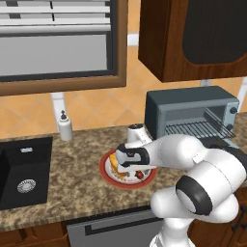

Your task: Pick up the kebab skewer and baguette bread, and place them inside the toaster oven. Close the toaster oven door and start by setting the timer.

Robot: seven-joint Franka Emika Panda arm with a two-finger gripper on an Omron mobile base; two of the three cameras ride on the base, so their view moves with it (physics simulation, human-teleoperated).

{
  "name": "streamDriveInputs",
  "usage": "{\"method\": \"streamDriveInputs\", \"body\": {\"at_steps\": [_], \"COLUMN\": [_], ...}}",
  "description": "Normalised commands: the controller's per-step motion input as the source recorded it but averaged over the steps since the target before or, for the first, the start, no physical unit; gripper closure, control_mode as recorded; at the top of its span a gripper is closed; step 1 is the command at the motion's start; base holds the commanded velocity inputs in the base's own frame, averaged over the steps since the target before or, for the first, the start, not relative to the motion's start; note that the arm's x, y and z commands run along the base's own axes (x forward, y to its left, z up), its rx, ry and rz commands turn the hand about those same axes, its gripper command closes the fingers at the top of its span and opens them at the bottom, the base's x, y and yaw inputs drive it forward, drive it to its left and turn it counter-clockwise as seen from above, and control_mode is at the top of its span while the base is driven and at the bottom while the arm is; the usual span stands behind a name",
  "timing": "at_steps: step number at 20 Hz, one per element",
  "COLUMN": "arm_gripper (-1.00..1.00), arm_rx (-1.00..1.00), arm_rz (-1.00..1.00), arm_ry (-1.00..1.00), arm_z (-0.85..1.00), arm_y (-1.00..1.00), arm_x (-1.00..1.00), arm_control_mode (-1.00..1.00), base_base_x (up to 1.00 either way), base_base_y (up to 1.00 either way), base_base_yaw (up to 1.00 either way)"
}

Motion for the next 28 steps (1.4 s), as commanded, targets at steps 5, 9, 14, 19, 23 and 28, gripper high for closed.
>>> {"method": "streamDriveInputs", "body": {"at_steps": [5,9,14,19,23,28], "arm_gripper": [-1.0,-1.0,-1.0,1.0,1.0,1.0], "arm_rx": [0.0,0.0,0.0,0.0,0.0,0.0], "arm_rz": [0.0,0.0,0.0,0.0,-0.03,-0.09], "arm_ry": [0.0,0.0,0.0,0.0,0.0,0.0], "arm_z": [-0.18,-0.05,-0.1,-0.05,0.0,0.22], "arm_y": [-0.09,0.0,0.0,0.01,0.0,-0.02], "arm_x": [0.0,0.0,0.0,0.0,0.0,-0.03], "arm_control_mode": [-1.0,-1.0,-1.0,-1.0,-1.0,-1.0], "base_base_x": [0.0,0.0,0.0,0.0,0.0,0.0], "base_base_y": [0.0,0.0,0.0,0.0,0.0,0.0], "base_base_yaw": [0.0,0.0,0.0,0.0,0.0,0.0]}}
